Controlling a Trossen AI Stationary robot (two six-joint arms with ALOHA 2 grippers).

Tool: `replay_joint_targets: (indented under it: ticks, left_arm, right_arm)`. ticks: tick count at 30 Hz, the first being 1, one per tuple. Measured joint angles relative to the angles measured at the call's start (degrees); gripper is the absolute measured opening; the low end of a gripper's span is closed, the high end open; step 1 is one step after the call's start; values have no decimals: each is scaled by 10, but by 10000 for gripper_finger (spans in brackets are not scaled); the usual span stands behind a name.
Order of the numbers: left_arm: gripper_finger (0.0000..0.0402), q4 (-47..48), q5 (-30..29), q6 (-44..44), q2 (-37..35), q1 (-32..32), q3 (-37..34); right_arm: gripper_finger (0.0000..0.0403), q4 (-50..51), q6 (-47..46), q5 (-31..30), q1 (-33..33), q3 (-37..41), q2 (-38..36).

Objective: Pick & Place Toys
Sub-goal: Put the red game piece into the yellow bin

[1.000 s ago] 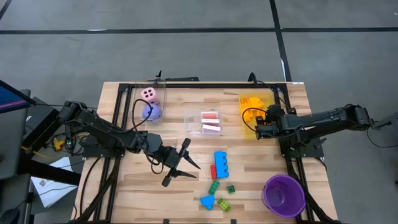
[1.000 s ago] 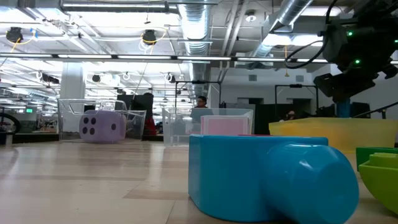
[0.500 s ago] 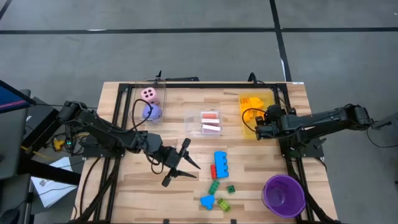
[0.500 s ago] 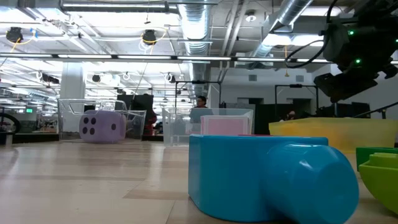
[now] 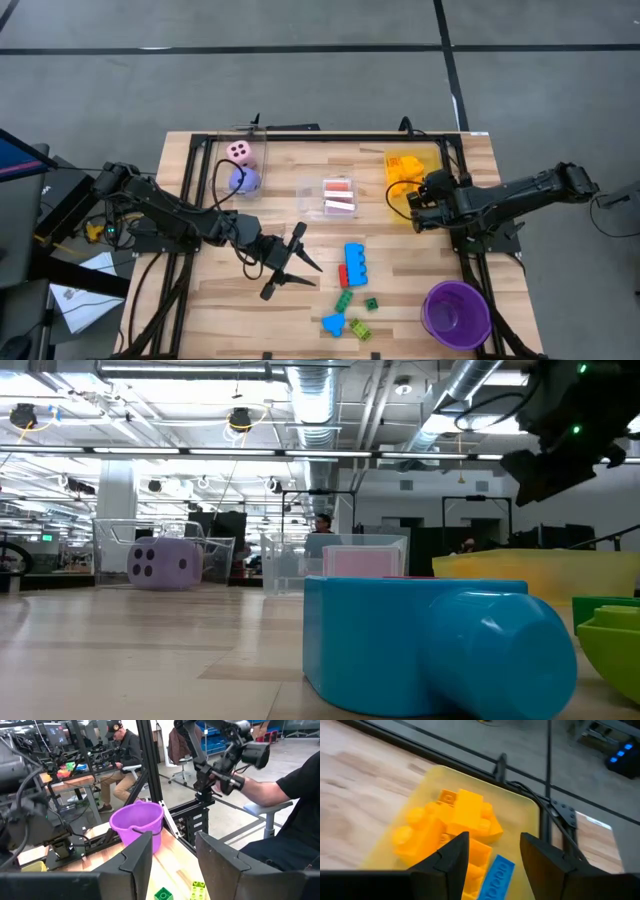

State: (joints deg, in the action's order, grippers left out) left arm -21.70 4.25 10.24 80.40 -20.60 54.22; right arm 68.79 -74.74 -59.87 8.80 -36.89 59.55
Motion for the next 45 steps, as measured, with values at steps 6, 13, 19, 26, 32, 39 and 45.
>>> replay_joint_targets:
  ticks: [6, 13, 19, 26, 32, 39, 45]
  left_arm:
    - [145, 21, -37, 0, 0, 0, 0]
    - [148, 39, -213, 43, 18, -12, 0]
    - [193, -37, -234, 75, 86, -27, 2]
    - [276, -45, -213, 71, 194, -22, 28]
    - [289, -57, -167, 47, 291, -23, 27]
    - [277, -99, -163, 26, 337, -14, 27]
    - [270, -98, -98, -1, 337, 14, 27]
  right_arm:
    - [170, 0, 18, -3, 60, -39, 0]
    - [170, -4, 39, -29, 140, -96, 0]
    - [170, -9, 49, -57, 202, -126, 0]
    - [170, -13, 58, -62, 250, -141, 0]
    - [170, -16, 62, -62, 261, -141, 0]
    - [170, -19, 63, -63, 255, -141, 0]
    - [170, -19, 63, -63, 255, -141, 0]
